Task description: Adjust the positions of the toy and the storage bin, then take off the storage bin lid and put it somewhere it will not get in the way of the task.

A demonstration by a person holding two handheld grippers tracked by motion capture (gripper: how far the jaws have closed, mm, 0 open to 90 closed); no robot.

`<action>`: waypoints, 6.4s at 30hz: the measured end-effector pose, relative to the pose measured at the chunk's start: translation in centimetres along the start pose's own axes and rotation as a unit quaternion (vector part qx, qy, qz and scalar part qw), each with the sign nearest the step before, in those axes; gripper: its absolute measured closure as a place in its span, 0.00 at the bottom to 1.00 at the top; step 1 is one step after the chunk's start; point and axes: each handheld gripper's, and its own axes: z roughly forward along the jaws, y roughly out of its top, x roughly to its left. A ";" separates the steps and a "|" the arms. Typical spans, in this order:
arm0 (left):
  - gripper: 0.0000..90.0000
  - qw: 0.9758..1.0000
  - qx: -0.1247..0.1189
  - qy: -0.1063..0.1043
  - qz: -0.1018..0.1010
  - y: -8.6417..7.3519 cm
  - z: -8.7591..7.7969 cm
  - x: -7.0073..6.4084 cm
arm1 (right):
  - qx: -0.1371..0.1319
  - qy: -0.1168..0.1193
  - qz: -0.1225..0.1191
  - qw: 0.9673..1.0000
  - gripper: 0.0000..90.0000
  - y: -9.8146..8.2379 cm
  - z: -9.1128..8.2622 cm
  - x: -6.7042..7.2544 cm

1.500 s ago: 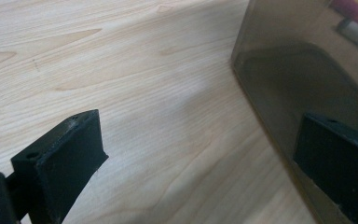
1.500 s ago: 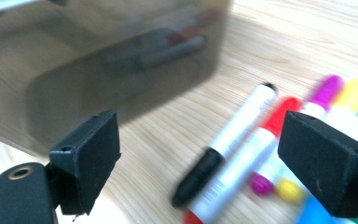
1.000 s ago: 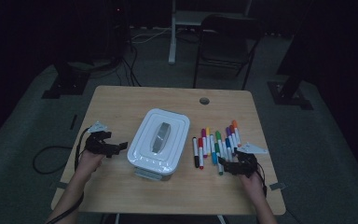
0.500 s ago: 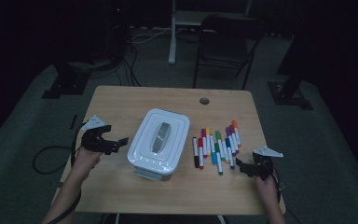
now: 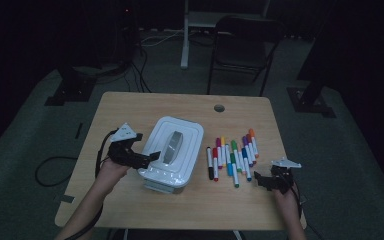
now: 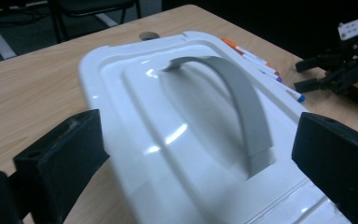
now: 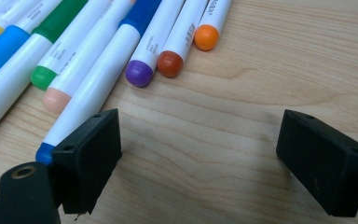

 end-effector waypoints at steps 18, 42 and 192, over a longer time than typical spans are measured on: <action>0.08 0.997 0.069 0.013 0.037 1.9 4.9 -3.1 | 0.002 -0.008 0.003 1.000 0.14 0.0 0.0 0.2; 0.68 0.996 0.072 0.025 0.035 1.2 5.3 -4.2 | 0.002 -0.009 0.004 1.000 0.14 0.1 0.1 0.2; 0.00 0.996 0.027 0.075 -0.051 -10.0 3.0 5.2 | 0.003 -0.016 0.011 1.000 0.14 0.2 0.3 0.6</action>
